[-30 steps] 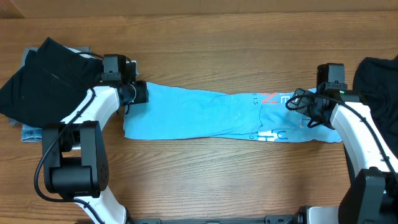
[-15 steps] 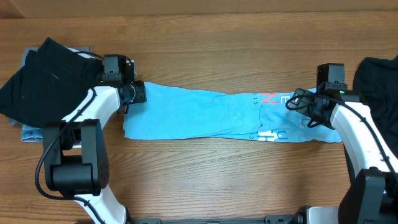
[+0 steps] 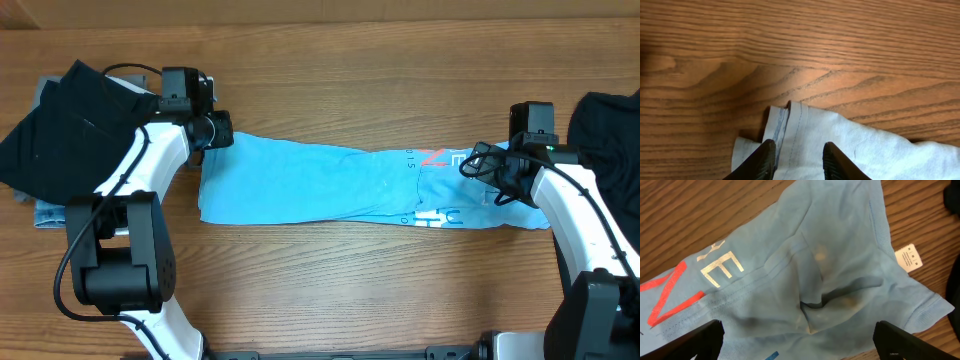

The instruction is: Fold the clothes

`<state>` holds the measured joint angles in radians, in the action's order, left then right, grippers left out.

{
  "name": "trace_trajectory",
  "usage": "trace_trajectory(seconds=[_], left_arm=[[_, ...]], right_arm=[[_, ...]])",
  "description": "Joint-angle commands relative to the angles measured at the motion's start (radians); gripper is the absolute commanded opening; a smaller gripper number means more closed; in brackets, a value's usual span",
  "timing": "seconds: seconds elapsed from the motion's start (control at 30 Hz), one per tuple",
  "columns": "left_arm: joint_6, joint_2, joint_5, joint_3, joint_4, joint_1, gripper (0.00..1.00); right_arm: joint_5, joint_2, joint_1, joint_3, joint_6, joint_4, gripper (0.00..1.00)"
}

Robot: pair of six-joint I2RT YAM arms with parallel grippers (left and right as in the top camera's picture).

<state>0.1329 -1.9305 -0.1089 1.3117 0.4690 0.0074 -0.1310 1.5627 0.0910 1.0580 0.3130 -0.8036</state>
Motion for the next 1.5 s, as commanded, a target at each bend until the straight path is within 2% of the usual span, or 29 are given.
trace_trajectory(seconds=[0.0, 0.13, 0.3, 0.77, 1.47], left_arm=[[0.013, 0.005, -0.011, 0.017, 0.017, 0.006, 0.36], [0.010, 0.004, -0.008, 0.010, 0.025, 0.006, 0.36], [0.005, 0.000, 0.068, -0.023, 0.020, 0.005, 0.37], [0.002, -0.045, 0.042, -0.025, 0.013, 0.005, 0.35], [0.002, -0.045, 0.038, -0.036, 0.020, 0.005, 0.39]], right_arm=[[-0.007, -0.003, 0.003, 0.000, -0.004, 0.005, 1.00], [-0.007, -0.003, 0.003, 0.000, -0.004, 0.005, 1.00], [-0.007, -0.003, 0.003, 0.000, -0.004, 0.005, 1.00], [-0.007, -0.003, 0.003, 0.000, -0.004, 0.005, 1.00], [-0.007, -0.003, 0.003, 0.000, -0.004, 0.005, 1.00]])
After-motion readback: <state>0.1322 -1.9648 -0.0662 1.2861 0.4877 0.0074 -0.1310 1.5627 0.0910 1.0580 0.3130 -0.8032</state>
